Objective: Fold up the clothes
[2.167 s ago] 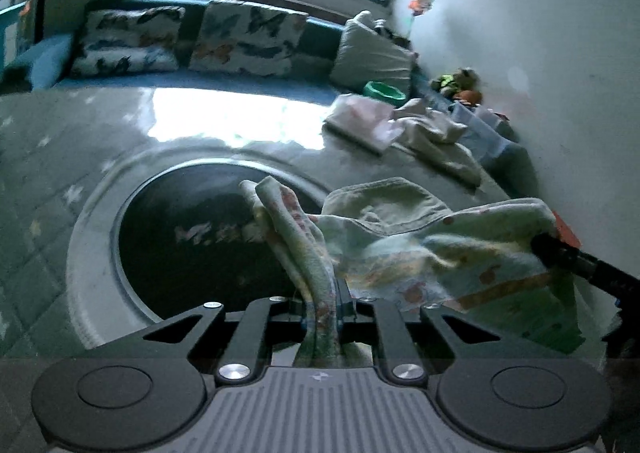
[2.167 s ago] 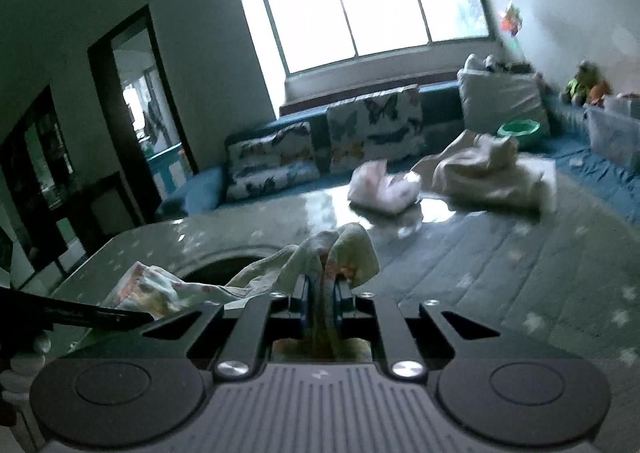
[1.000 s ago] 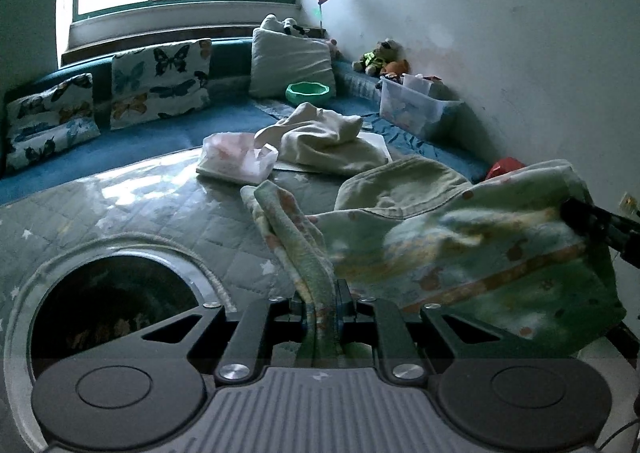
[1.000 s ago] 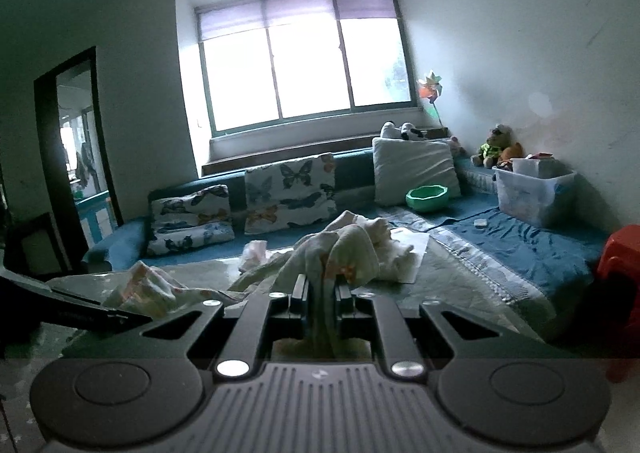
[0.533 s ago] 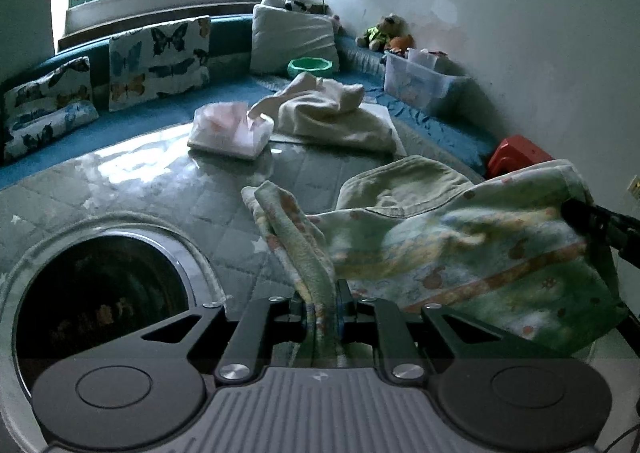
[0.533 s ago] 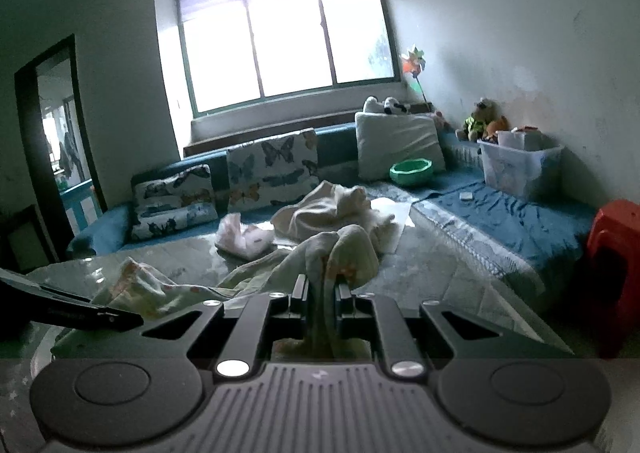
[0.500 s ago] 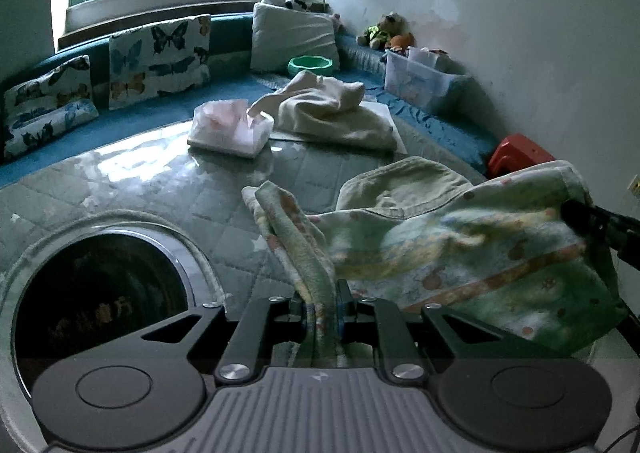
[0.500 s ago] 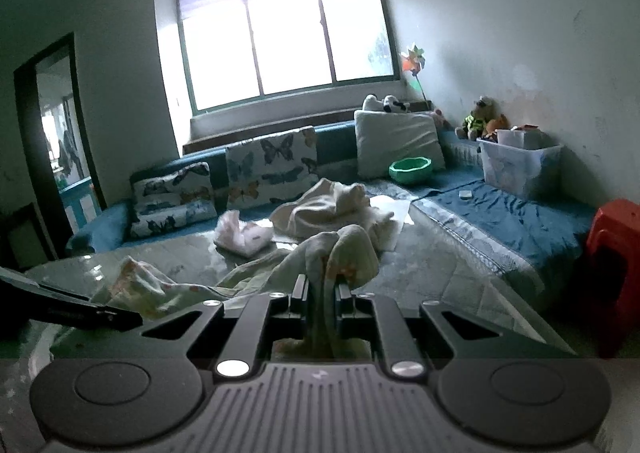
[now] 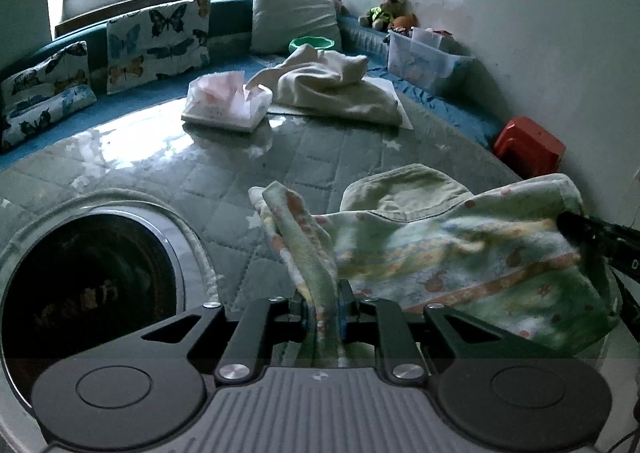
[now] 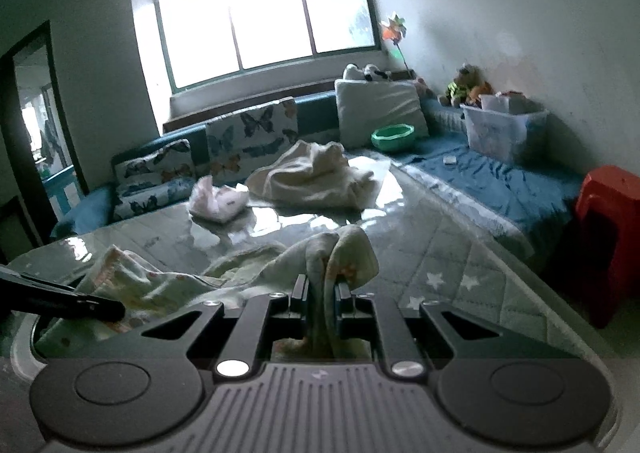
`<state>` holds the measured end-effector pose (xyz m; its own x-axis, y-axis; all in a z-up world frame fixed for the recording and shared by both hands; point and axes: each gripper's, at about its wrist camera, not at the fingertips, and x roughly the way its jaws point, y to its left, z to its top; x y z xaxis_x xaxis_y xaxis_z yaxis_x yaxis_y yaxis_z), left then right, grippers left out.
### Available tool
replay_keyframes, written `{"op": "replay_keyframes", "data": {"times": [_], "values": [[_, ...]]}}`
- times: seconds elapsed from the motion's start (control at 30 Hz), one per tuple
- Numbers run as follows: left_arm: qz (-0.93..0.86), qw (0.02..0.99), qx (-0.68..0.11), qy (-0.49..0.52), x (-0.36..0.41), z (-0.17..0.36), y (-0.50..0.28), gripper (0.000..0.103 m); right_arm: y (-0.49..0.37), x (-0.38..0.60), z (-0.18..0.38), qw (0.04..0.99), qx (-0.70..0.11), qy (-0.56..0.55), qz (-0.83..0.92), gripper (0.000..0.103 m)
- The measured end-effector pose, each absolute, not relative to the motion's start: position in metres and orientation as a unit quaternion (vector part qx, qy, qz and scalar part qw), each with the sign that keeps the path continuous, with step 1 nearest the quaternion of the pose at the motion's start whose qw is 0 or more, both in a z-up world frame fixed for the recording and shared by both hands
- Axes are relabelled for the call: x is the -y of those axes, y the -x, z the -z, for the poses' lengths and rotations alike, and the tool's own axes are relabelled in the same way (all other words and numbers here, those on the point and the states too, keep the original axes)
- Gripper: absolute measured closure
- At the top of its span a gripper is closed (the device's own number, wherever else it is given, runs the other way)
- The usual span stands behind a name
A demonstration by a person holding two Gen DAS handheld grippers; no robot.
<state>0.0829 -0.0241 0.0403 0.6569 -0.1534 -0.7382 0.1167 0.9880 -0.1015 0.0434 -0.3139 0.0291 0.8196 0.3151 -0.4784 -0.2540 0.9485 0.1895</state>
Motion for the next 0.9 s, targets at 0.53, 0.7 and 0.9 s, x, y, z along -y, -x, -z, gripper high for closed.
{"op": "replay_keyframes", "data": {"times": [0.53,0.7,0.9], "values": [[0.051,0.902,-0.428,0.015,0.018,-0.022,-0.087,0.081,-0.047,0.314,-0.015,0.950,-0.280,-0.043,-0.135,0.090],[0.042,0.902,-0.431,0.010,0.016,-0.019,-0.087,0.070,-0.046,0.305,-0.013,0.946,-0.287,-0.036,-0.144,0.072],[0.032,0.899,-0.436,0.007,0.011,-0.012,-0.086,0.059,-0.042,0.291,-0.008,0.941,-0.295,-0.023,-0.161,0.049]]}}
